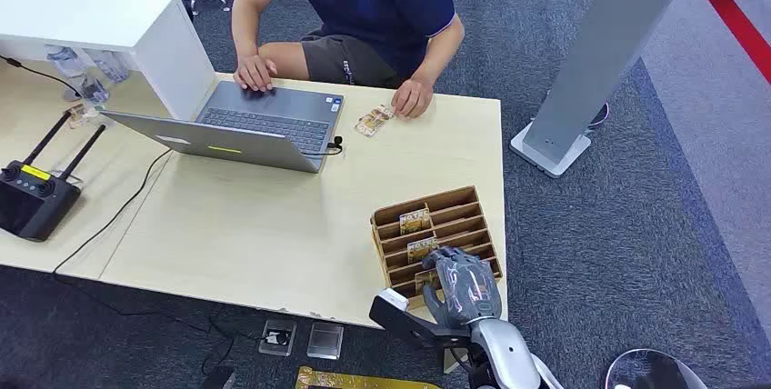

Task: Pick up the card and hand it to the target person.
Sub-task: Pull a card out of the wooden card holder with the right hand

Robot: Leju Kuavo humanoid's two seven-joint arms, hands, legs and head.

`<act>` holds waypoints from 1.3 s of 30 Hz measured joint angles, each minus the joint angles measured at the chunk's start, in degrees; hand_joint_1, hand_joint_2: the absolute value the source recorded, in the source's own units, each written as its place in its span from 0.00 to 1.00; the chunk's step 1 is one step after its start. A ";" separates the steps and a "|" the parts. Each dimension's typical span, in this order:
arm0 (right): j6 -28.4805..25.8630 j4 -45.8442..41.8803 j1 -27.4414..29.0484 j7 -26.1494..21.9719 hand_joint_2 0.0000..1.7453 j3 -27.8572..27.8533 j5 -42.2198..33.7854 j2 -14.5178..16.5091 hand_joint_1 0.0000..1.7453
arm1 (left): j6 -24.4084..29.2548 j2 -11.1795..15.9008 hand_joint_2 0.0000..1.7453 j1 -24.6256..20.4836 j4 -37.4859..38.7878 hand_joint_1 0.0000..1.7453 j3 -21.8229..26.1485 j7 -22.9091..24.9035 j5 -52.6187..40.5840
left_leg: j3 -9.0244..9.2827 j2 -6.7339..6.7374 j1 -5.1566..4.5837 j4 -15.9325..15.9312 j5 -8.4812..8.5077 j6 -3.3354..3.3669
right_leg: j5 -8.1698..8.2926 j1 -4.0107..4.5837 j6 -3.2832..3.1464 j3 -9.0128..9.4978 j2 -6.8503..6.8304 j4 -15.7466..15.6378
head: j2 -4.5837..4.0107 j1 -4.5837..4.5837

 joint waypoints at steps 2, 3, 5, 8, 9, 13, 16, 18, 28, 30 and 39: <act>0.00 0.00 0.07 0.02 1.00 -0.01 0.01 -0.03 0.48 | 0.00 0.00 0.00 0.00 0.00 0.00 -0.01 0.00 -0.09 | 0.00 0.00 0.00 0.00 0.00 0.00 | 0.00 0.00 0.00 0.00 0.00 0.00 | 0.00 0.01; 0.00 0.00 0.15 0.03 1.00 -0.02 0.02 -0.07 0.49 | 0.00 0.00 0.00 0.00 0.00 0.00 -0.01 0.00 -0.16 | 0.00 0.00 0.00 0.00 0.00 0.00 | 0.00 0.00 0.00 0.00 0.00 0.00 | 0.00 0.01; 0.00 0.00 0.28 0.09 1.00 -0.05 0.03 -0.17 0.51 | 0.00 0.00 0.00 0.00 0.00 0.00 -0.02 0.00 -0.33 | 0.00 0.00 0.00 0.00 0.00 0.00 | 0.00 0.00 0.00 0.00 0.00 0.00 | 0.00 -0.01; 0.00 0.00 0.49 0.23 1.00 -0.16 0.03 -0.30 0.52 | 0.00 0.00 0.00 0.00 0.00 0.00 -0.02 0.00 -0.66 | 0.00 0.00 0.00 0.00 0.00 0.00 | 0.00 0.00 0.00 0.00 0.00 0.00 | 0.00 -0.01; 0.00 0.00 0.54 0.28 1.00 -0.22 0.03 -0.32 0.52 | 0.00 0.00 0.00 0.00 0.00 0.00 -0.03 0.00 -0.74 | 0.00 0.00 0.00 0.00 0.00 0.00 | 0.00 0.00 0.00 0.00 0.00 0.00 | 0.00 -0.02; -0.02 0.00 0.77 0.60 1.00 -0.62 0.02 -0.43 0.53 | -0.03 0.00 0.00 0.00 0.00 0.00 -0.04 0.00 -0.87 | 0.00 0.00 0.00 0.00 0.00 0.00 | 0.00 0.00 0.00 0.00 0.00 0.00 | 0.00 -0.02; -0.02 -0.01 1.05 0.86 1.00 -1.08 0.02 -0.58 0.57 | -0.08 0.00 0.00 0.00 0.00 0.00 -0.04 0.00 -0.95 | 0.00 0.00 0.00 0.00 0.00 0.00 | 0.00 0.00 0.00 0.00 0.00 0.00 | 0.00 -0.01; -0.05 -0.02 1.21 1.01 1.00 -1.30 0.03 -0.65 0.58 | -0.09 0.00 0.00 -0.01 0.00 0.00 -0.04 0.00 -1.03 | 0.00 0.00 0.00 0.00 0.00 0.00 | 0.00 0.00 0.00 0.00 0.00 0.00 | 0.00 0.00; -0.17 -0.39 1.79 1.37 1.00 -1.84 0.20 -0.93 0.68 | -0.25 0.00 0.00 -0.01 0.00 0.00 -0.07 0.00 -1.68 | 0.01 0.00 0.00 0.00 0.00 0.00 | 0.00 0.00 0.00 0.00 0.00 0.00 | 0.00 -0.01; -0.17 -0.46 1.89 1.39 1.00 -1.93 0.21 -1.01 0.73 | -0.26 0.00 0.00 -0.01 0.00 0.00 -0.07 0.00 -1.74 | 0.01 0.00 0.00 0.00 0.00 0.00 | 0.00 0.00 0.00 0.00 0.00 0.00 | 0.00 -0.01; -0.17 -0.66 2.09 1.39 1.00 -2.49 0.56 -1.11 0.93 | -0.28 0.00 0.00 -0.01 0.00 0.00 -0.11 -0.01 -1.85 | 0.01 0.00 0.00 0.00 0.00 0.00 | 0.00 0.00 0.00 0.01 0.00 0.00 | 0.00 -0.01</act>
